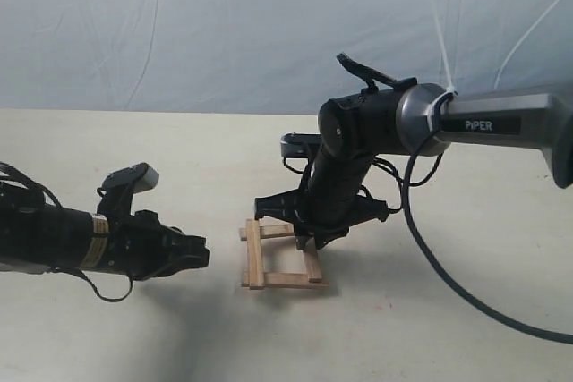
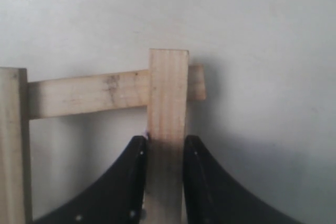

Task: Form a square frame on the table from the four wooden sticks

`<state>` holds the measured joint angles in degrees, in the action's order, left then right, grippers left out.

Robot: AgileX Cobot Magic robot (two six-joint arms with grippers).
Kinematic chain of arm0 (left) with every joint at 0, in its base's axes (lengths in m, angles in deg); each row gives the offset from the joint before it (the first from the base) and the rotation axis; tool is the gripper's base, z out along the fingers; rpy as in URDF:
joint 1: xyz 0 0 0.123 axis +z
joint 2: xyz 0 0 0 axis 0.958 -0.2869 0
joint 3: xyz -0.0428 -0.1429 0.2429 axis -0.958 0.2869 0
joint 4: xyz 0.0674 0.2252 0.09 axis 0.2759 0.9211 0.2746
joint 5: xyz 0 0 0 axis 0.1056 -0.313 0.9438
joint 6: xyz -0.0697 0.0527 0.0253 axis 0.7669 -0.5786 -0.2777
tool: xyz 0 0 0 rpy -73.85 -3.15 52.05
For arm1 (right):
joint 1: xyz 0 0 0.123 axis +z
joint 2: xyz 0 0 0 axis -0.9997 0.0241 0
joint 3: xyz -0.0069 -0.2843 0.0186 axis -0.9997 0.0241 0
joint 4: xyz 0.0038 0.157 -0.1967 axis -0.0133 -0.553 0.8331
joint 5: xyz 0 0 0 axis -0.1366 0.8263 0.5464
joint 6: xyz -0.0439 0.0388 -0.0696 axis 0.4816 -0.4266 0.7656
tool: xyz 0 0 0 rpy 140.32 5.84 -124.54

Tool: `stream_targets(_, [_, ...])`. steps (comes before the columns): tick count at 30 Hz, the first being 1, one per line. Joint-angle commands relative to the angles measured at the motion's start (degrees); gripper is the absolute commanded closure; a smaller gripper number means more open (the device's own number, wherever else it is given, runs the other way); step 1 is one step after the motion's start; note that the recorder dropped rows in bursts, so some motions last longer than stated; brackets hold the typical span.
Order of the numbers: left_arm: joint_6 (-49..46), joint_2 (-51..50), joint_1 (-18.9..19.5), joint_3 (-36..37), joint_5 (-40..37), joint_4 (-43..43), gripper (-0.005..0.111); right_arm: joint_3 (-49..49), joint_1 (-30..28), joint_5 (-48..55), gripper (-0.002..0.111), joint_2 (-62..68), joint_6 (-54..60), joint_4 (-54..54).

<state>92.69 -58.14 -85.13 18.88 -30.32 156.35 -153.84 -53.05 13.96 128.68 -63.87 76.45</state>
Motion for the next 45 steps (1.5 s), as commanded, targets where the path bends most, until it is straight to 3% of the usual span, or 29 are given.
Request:
stream_targets(1, [1.3,4.6,3.2,1.3,-0.3,0.7,0.107,-0.7,-1.9,-0.2,0.109,-0.2,0.0,3.0])
stream_targets(7, [-0.8,13.8,3.6,4.8,-5.5,-2.0,0.107,-1.4,-2.4,-0.5,0.109,0.1,-8.4,12.6])
stream_targets(15, [-9.7,30.3,3.6,13.1,-13.6,-12.8,0.107,-5.9,-2.4,2.5,0.109,4.3,-9.3,13.3])
stream_targets(22, [-9.4,44.4,3.6,17.4,-16.8,-14.4,0.107,-6.8,-2.4,2.9,0.107,5.1,-11.2,13.0])
stream_targets(26, [-9.3,48.7,3.6,18.2,-17.0,-15.2,0.107,-6.8,-2.4,3.9,0.082,5.1,-11.2,13.0])
stream_targets(30, [-9.3,52.0,3.6,19.1,-17.4,-15.8,0.107,-6.8,-2.4,4.7,0.046,4.9,-11.2,13.0])
stream_targets(32, [-9.3,53.6,3.6,19.4,-17.5,-16.3,0.107,-6.8,-2.4,5.2,0.043,4.1,-10.8,13.0])
stream_targets(37, [-9.0,59.5,3.6,19.5,-20.0,-17.9,0.107,-6.8,-2.4,7.7,0.055,-0.8,-7.8,13.2])
stream_targets(40, [-8.7,63.7,3.6,19.6,-24.2,-18.7,0.107,-6.8,-2.4,9.7,0.075,-4.2,-4.9,13.1])
stream_targets(43, [-7.3,68.0,3.6,20.2,-26.0,-18.7,0.107,-6.5,-2.4,11.9,0.110,-7.6,0.4,12.8])
stream_targets(45, [-6.9,71.0,3.6,20.8,-26.3,-18.7,0.107,-5.4,-3.6,13.1,0.109,-9.7,4.4,11.2])
